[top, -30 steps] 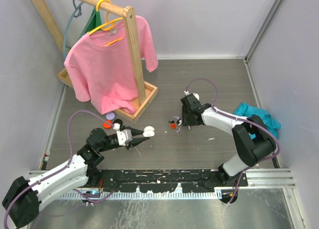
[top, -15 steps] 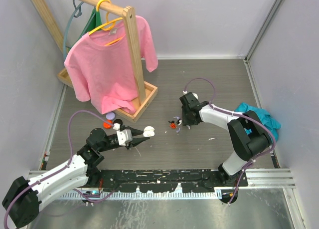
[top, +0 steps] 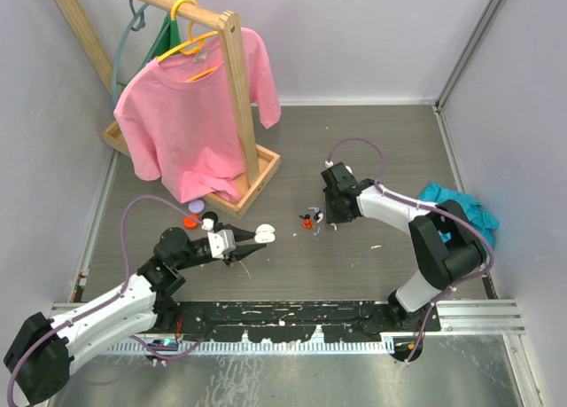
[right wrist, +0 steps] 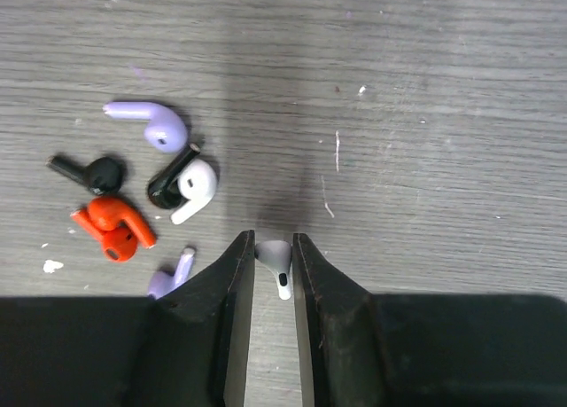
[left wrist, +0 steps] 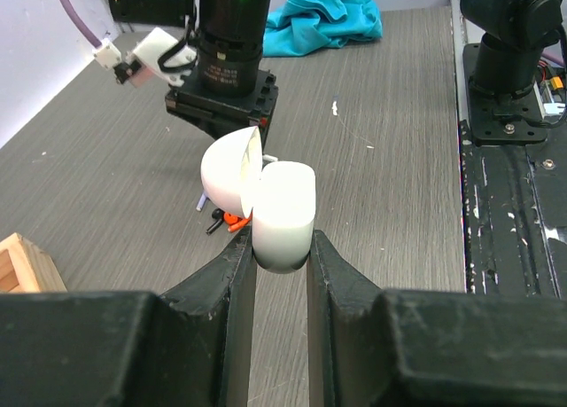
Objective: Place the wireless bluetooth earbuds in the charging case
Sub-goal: Pick up the earbud from the center of the board, then place the earbud in the charging case.
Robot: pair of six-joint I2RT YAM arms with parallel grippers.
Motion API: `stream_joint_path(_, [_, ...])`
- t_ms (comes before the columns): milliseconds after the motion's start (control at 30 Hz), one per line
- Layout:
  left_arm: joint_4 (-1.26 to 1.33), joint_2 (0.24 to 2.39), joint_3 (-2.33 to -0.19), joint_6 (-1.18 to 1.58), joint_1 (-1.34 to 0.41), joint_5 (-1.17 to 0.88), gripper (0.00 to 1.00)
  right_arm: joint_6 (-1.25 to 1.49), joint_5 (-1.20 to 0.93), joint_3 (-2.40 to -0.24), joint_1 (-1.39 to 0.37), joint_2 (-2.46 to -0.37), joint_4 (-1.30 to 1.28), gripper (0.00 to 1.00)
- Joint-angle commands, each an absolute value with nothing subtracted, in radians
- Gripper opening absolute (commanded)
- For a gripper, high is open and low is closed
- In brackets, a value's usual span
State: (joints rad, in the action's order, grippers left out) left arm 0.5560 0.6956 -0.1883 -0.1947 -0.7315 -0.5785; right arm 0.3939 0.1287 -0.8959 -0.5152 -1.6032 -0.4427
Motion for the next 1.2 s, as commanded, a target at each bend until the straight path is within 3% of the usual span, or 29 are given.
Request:
stream_joint_path(0, [0.636,0.717,-0.197,-0.178,-0.735,-0.556,0.00,0.383,0.105,-0.912,-0.528,-1.484,-0.402,0.21])
stream_joint_path(667, [0.890,0.890,-0.231,-0.069,-0.736,-0.392,0.00,0.347,0.207,-0.815,-0.804,-1.004,0.006,0.16])
stream_joint_path(1167, [0.934,0.909,-0.266,-0.008,-0.736,-0.373,0.00,0.281,0.246,-0.654,-1.036,-0.887,0.404,0.17])
